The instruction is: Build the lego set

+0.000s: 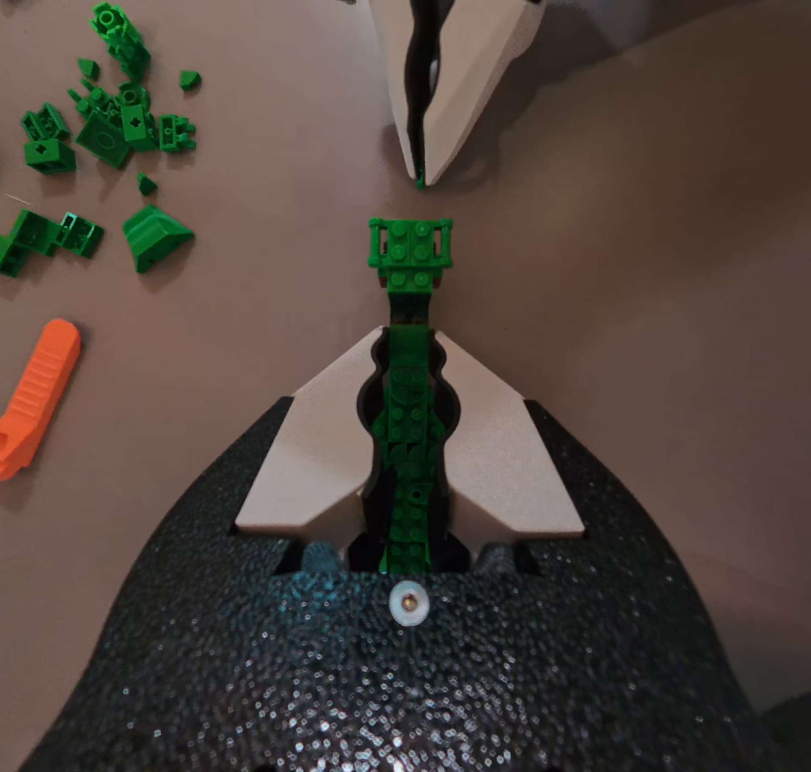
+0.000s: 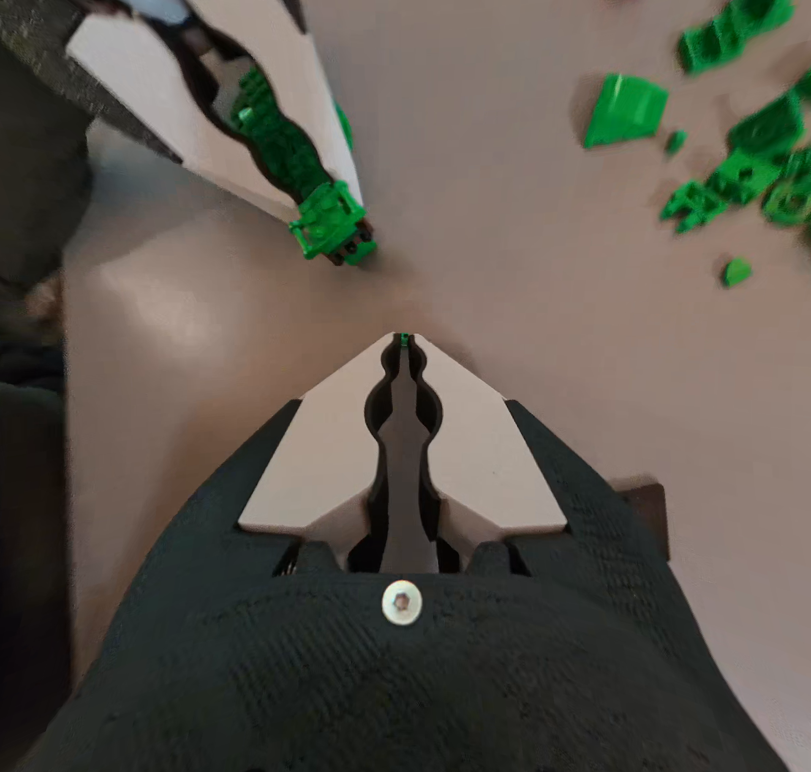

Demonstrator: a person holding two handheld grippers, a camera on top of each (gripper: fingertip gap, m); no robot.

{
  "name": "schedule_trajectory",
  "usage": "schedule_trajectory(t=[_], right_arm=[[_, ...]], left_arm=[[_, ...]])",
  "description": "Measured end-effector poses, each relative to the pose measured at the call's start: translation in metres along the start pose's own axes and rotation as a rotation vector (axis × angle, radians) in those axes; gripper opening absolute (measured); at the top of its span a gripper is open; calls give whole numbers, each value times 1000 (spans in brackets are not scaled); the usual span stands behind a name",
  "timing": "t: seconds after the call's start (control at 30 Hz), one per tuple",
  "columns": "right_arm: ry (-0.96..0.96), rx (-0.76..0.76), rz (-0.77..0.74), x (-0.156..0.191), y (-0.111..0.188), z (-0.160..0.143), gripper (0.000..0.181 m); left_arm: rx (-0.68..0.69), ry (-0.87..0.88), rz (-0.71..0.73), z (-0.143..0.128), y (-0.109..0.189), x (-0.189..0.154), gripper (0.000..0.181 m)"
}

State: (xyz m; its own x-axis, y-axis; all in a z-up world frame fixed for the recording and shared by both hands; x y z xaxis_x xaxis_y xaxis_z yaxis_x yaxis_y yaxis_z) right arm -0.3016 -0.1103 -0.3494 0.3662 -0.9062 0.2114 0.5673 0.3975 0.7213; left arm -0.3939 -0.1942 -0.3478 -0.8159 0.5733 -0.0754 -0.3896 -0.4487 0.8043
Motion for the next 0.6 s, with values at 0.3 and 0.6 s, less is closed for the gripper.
schedule_trajectory(t=[0.3,0.6], right_arm=[[-219,74,62,-14,5,1,7],[-268,81,-36,-27,16,2,20]], left_arm=[[-27,-2,-9,1,-1,0,15],[-39,2,-18,1,-2,1,15]])
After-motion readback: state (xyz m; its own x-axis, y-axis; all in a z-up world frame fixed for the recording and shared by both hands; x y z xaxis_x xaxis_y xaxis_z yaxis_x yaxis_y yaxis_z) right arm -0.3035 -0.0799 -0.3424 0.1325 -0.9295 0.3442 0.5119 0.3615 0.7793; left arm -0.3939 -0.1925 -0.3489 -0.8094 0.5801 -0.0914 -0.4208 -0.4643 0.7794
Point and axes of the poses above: each gripper's, where its closed fingertips meet, y back along the fingers, z out of its top, x = y × z across the jaws, the point moved 5 cm from there along y, back along the fingers, and after that the axes turned 9 degrees about y, right-handed, at the moved point
